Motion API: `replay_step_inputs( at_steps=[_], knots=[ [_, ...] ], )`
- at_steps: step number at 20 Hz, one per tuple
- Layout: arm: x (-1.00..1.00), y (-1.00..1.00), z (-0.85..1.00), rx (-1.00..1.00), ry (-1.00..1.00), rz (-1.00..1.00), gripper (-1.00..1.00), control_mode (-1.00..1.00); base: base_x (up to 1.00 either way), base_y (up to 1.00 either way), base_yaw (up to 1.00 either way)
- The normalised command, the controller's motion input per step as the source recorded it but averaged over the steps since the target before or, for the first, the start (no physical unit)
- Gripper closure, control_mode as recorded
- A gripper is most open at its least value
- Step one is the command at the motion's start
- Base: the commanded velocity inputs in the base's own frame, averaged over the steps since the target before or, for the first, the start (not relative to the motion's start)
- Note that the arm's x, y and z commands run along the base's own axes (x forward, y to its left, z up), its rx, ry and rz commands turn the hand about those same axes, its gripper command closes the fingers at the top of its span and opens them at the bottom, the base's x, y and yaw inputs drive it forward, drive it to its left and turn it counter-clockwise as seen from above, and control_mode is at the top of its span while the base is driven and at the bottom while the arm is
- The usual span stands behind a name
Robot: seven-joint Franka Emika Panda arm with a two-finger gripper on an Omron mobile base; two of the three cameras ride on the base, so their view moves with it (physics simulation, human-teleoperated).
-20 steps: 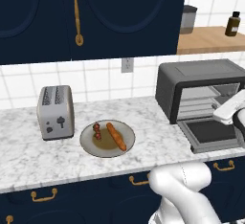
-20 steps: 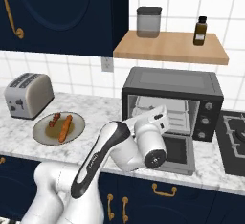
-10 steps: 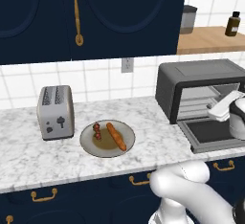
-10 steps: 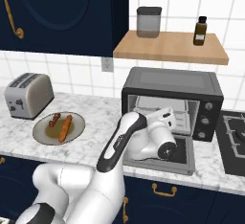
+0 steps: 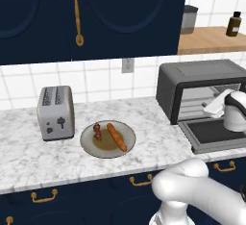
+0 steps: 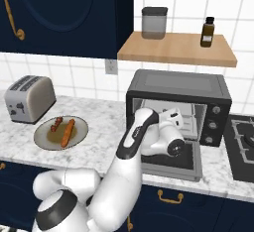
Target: Pick up the kebab skewer and baguette bread, and place them inside the toaster oven. Close the toaster oven door and start by setting the timer.
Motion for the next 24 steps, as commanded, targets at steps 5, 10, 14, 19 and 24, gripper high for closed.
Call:
replay_step_inputs(
  at_steps=[5, 10, 14, 19, 24],
  knots=[
    [0.42, -0.07, -0.17, -0.05, 0.00, 0.00, -1.00, -1.00, 0.00, 0.00, 0.00],
    [0.16, -0.34, -0.17, -0.03, 0.00, 0.00, -1.00, -1.00, 0.00, 0.00, 0.00],
    [0.25, -0.20, -0.22, -0.05, 0.00, 0.00, -1.00, -1.00, 0.00, 0.00, 0.00],
    [0.31, -0.10, -0.20, -0.05, 0.00, 0.00, -1.00, -1.00, 0.00, 0.00, 0.00],
    [0.31, -0.01, -0.24, -0.06, 0.00, 0.00, -1.00, -1.00, 0.00, 0.00, 0.00]
  ],
)
